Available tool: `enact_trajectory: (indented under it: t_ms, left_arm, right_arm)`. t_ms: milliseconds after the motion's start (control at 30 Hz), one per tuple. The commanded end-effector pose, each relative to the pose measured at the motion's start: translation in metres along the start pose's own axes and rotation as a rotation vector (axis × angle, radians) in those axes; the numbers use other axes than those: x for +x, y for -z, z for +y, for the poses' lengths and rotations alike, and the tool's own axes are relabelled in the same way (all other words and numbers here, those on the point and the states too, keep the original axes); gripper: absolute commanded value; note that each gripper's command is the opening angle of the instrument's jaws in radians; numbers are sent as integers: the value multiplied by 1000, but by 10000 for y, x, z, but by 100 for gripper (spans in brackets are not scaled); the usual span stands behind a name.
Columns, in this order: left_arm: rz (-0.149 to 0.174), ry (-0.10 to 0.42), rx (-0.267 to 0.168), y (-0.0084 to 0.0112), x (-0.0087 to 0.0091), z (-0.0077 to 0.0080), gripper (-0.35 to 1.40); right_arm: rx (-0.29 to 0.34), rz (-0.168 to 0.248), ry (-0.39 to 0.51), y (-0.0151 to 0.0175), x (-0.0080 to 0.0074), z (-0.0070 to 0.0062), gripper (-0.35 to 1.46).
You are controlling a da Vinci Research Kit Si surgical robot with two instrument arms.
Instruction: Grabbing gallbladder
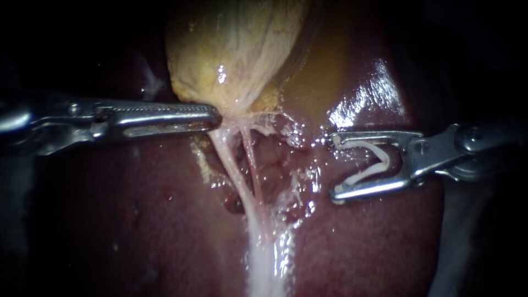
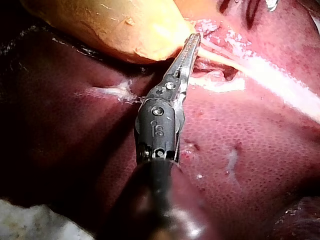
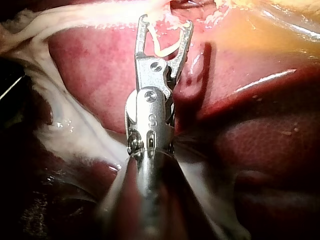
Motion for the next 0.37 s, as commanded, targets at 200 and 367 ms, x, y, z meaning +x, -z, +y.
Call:
enact_trajectory:
  t_ms: [200,367]
  left_arm:
    - [0,0,0,0,0,1,-35]
    - [0,0,0,-1,0,1,-35]
  right_arm:
    - [0,0,0,0,0,0,50]
    - [-1,0,0,0,0,0,50]
